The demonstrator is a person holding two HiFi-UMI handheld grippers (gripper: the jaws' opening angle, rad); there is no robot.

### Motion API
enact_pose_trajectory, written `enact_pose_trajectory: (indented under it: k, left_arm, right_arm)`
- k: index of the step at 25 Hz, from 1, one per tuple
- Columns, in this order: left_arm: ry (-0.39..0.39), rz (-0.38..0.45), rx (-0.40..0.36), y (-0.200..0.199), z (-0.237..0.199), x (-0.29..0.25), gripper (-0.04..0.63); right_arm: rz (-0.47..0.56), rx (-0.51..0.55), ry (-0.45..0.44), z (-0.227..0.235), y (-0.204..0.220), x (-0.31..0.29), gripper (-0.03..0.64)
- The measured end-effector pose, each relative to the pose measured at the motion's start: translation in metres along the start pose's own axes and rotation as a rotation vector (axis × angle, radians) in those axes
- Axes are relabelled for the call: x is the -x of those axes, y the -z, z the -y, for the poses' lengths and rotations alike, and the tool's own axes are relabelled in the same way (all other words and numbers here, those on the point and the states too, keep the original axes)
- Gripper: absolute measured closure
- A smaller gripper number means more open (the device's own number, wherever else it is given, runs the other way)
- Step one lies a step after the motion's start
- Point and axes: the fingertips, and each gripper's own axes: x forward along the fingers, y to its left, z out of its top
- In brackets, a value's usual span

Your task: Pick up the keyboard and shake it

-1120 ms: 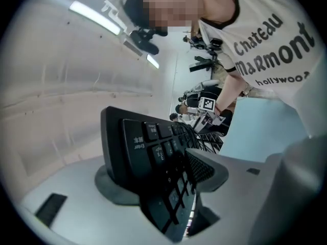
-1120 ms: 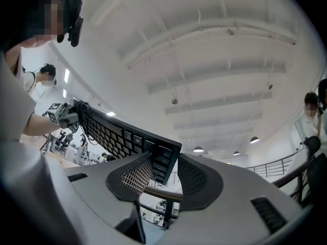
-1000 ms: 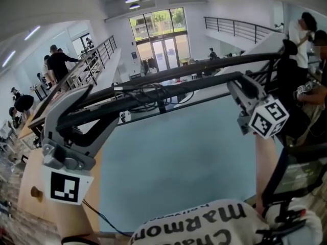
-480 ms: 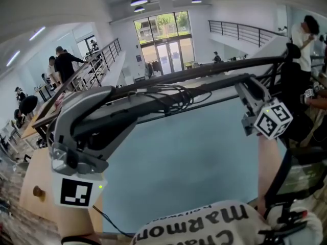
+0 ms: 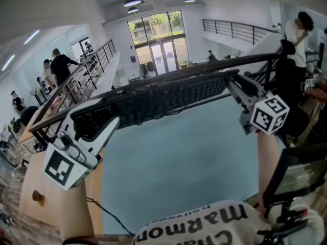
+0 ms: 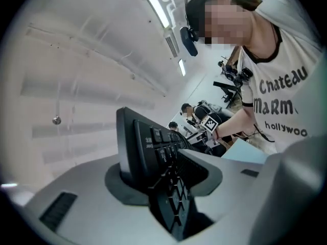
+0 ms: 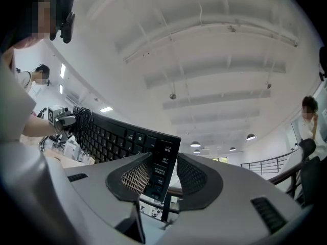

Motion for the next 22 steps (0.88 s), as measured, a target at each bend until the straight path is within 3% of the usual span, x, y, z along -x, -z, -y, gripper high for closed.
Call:
enact_pose_trajectory:
  k: [4,11,16,22]
  left_arm:
    - [-0.005,0.031,0.048,-0.001,0.001,0.004,0.448]
    - [-0.002,0.075,0.046,-0.013,0.005,0.005,0.472]
    - [-0.011,0.155,0.09,-0.026,0.004,-0.001,0.482]
    - [-0.036,0.183,0.114,-0.032,0.007,-0.002,0.485]
  right_arm:
    - [0.011,0.025,0.004,0.0,-0.013,-0.001,0.454]
    - [0.049,0.018,0.047,0.005,-0.029,0.001,0.454]
    - [0.078,0.0,0.048,0.011,-0.043,-0.003,0.454]
    - [0.11,0.0,0.026,0.007,-0.058,0.004,0.454]
